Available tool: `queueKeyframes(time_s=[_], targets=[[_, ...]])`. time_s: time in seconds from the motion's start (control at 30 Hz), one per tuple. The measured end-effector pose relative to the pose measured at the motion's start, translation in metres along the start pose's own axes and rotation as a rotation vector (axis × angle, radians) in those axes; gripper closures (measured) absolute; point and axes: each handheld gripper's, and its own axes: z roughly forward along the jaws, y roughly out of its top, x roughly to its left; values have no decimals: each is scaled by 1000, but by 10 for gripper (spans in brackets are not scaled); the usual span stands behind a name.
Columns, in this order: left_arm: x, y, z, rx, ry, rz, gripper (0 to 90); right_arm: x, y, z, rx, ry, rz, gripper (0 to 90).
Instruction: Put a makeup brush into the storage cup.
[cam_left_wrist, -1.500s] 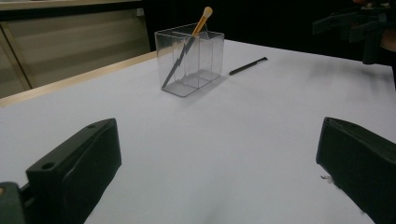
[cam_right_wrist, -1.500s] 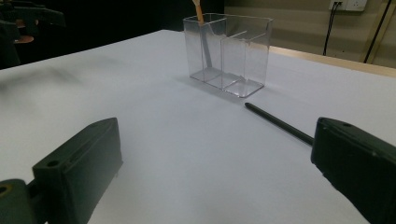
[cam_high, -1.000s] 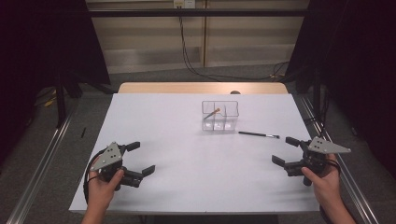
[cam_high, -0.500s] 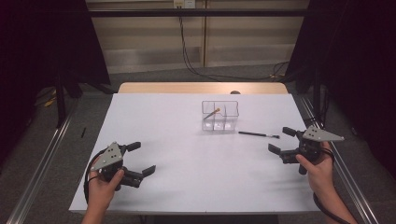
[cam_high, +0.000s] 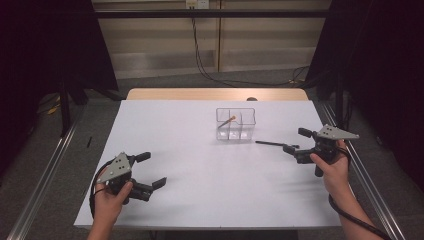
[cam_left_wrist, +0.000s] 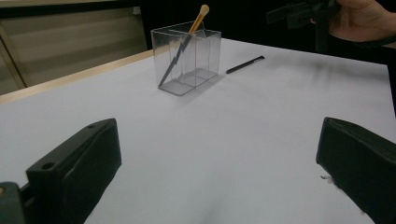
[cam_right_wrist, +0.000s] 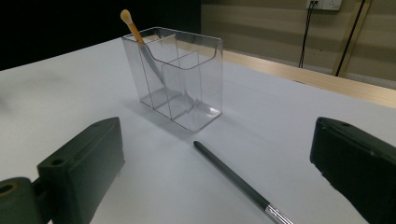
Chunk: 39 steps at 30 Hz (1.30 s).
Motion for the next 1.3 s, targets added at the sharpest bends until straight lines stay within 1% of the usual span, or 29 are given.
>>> queueKeyframes(time_s=[0.2,0.37,0.47,0.87,1.1,1.2,1.3], targets=[[0,0,0,2,1,1,0,-6,2,8,0,-10,12,25],[0,0,1,2,-1,0,0,-12,5,14,6,-20,9,26],[0,0,1,5,1,6,0,-15,7,18,15,-24,10,26],[0,0,1,3,0,1,0,-22,8,35,59,-34,12,25],[1,-1,1,4,-3,-4,0,-25,12,41,106,-30,2,25],[1,-1,1,4,-4,-3,0,-26,14,44,137,-22,-6,19],[1,-1,2,6,-6,1,0,-28,14,47,171,-9,-1,11]])
